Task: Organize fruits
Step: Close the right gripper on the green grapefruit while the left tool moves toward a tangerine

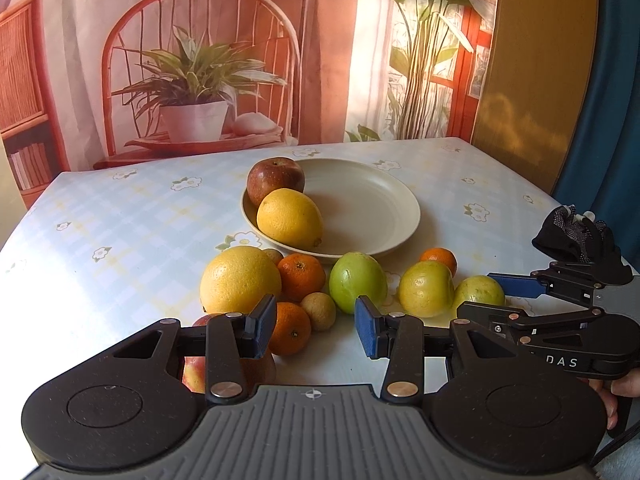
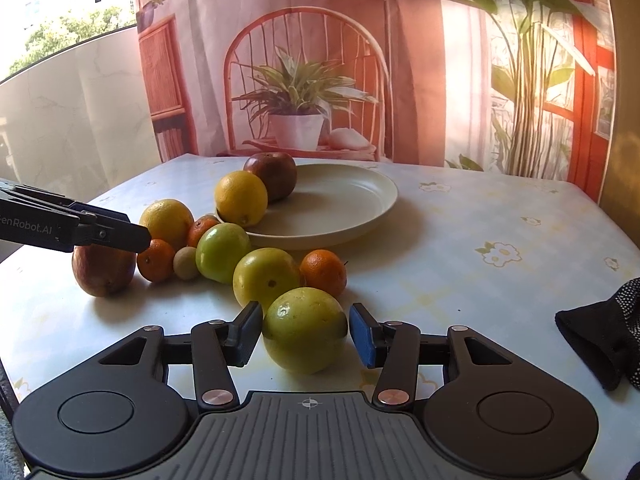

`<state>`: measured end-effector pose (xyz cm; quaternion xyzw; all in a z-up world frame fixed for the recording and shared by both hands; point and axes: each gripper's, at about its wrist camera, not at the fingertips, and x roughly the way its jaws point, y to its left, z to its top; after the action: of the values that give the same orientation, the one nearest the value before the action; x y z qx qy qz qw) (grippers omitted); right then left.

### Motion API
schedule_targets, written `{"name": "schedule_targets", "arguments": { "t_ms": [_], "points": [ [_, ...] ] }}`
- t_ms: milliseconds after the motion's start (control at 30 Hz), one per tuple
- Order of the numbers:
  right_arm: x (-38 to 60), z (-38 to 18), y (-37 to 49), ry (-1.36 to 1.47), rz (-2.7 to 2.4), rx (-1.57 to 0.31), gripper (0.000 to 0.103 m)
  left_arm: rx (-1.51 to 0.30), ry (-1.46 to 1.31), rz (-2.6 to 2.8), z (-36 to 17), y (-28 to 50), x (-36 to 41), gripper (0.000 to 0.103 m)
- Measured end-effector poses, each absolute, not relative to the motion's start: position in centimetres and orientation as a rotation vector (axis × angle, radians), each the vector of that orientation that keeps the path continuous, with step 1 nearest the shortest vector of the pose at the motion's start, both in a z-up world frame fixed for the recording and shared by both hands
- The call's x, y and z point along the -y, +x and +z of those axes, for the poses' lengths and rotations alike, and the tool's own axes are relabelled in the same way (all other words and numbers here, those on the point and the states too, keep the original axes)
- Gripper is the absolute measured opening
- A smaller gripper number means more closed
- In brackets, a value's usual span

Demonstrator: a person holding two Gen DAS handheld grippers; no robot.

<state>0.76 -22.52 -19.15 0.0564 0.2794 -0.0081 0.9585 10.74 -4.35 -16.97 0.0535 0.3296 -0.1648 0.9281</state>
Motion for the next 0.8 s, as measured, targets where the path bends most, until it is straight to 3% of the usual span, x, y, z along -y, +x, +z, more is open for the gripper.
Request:
{"name": "schedule_targets", "arguments": {
  "t_ms": [800],
  "points": [
    [22.6,-19.0,0.7,0.13,-0.011,-0.563,0.043,-0.745,0.231,-0.307,-18.4,12.9,5.8,0.045]
  ]
}}
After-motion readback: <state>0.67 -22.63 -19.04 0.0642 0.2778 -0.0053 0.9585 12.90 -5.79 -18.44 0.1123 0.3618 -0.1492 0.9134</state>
